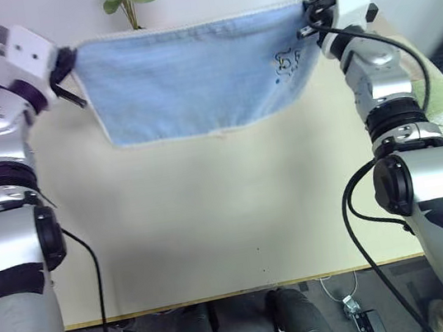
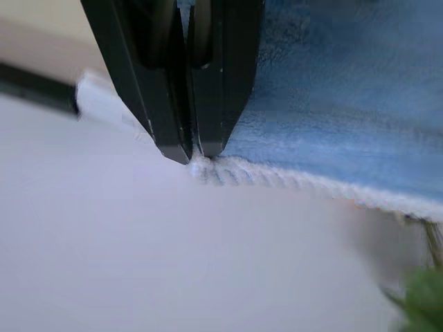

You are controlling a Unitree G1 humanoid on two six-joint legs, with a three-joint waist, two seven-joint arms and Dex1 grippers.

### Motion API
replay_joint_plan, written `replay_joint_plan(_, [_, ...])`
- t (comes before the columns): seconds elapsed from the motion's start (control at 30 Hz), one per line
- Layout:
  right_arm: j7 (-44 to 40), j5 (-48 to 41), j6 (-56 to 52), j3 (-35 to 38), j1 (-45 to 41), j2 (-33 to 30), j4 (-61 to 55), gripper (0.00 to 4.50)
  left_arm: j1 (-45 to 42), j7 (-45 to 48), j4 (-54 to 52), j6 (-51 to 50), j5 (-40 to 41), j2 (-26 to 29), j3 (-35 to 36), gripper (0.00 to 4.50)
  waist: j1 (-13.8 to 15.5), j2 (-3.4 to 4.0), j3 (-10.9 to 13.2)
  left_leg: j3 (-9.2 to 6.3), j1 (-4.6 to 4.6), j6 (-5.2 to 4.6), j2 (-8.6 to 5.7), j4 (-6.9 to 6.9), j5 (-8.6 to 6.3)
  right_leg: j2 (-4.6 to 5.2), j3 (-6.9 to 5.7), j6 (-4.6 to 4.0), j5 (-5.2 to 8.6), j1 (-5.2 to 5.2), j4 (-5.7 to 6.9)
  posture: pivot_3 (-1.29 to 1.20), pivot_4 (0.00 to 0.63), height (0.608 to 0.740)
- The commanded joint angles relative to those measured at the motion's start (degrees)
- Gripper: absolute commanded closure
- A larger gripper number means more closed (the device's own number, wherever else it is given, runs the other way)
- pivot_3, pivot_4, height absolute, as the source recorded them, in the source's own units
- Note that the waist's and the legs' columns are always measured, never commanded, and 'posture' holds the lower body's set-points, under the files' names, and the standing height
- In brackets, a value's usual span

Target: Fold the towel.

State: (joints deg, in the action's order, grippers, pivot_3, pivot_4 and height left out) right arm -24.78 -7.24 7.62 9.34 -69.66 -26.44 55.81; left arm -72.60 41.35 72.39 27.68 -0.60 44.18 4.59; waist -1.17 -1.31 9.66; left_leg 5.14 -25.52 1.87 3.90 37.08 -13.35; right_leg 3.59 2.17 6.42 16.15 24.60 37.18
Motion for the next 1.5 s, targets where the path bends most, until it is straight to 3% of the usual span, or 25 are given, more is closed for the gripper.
replay_joint_plan(0.03, [-10.8, -6.5, -5.6, 0.3, 10.8, -1.4, -18.6, 4.47, 1.6, 14.9, -2.9, 4.3, 7.4, 2.8, 5.7, 4.50, 0.0, 0.00, 0.0, -0.02, 0.06, 0.00, 0.02, -0.01, 0.00, -0.02, -0.02, 0.00, 0.00, -0.06, 0.00, 0.00, 0.150, 0.735])
replay_joint_plan(0.17, [-14.7, -11.9, -16.8, 0.2, 23.8, -2.8, -37.8, 4.47, 9.1, 31.8, -7.3, 3.4, 14.5, 3.2, 9.5, 4.50, 0.0, 0.18, 0.0, -0.03, 0.20, 0.08, 0.04, 0.05, 0.05, -0.02, -0.04, 0.00, 0.00, -0.15, 0.13, 0.00, 0.150, 0.735])
replay_joint_plan(0.33, [-22.7, -15.5, -28.1, -3.7, 39.9, -7.8, -55.7, 4.47, 25.6, 50.1, -19.0, -8.0, 23.1, 5.6, 10.4, 4.50, 0.0, 0.18, 0.0, -0.09, 0.16, -0.12, 0.05, 0.20, -0.05, -0.01, -0.02, -0.01, 0.01, -0.09, 0.38, 0.00, 0.150, 0.735])
replay_joint_plan(0.67, [-34.8, -19.1, -30.0, -0.4, 54.1, -18.9, -64.6, 4.47, 49.8, 51.1, -34.9, -14.7, 32.9, 16.6, 3.0, 4.50, 0.8, 0.13, 0.0, -0.18, 0.21, -0.23, 0.08, 0.40, -0.13, 0.00, -0.03, -0.06, 0.02, -0.16, 0.56, 0.00, 0.150, 0.735])
replay_joint_plan(1.03, [-46.2, -23.0, -29.2, 4.4, 65.6, -27.0, -68.0, 4.47, 62.1, 51.1, -38.0, -14.6, 38.9, 21.9, 1.2, 4.50, 0.5, 0.11, 0.0, -0.19, 0.27, -0.26, 0.09, 0.39, -0.14, -0.02, -0.03, -0.07, 0.03, -0.16, 0.59, 0.00, 0.150, 0.735])
replay_joint_plan(1.2, [-38.6, -19.7, -26.4, 3.7, 58.9, -23.1, -61.4, 4.47, 56.6, 51.1, -35.1, -14.7, 38.3, 16.8, 4.7, 4.50, 0.8, 0.11, 0.0, -0.19, 0.25, -0.26, 0.09, 0.64, -0.14, -0.02, -0.04, -0.18, 0.08, -0.18, 0.70, 0.00, 0.150, 0.735])
replay_joint_plan(1.5, [-30.0, -11.9, -19.6, -1.1, 46.1, -15.8, -49.8, 4.47, 36.7, 45.8, -16.7, -6.7, 26.4, 8.4, 4.5, 4.50, 1.5, 0.08, 0.0, -0.22, 0.18, -0.36, 0.06, 0.93, -0.20, -0.04, -0.07, -0.05, 0.01, -0.23, 0.80, 0.00, 0.150, 0.735])
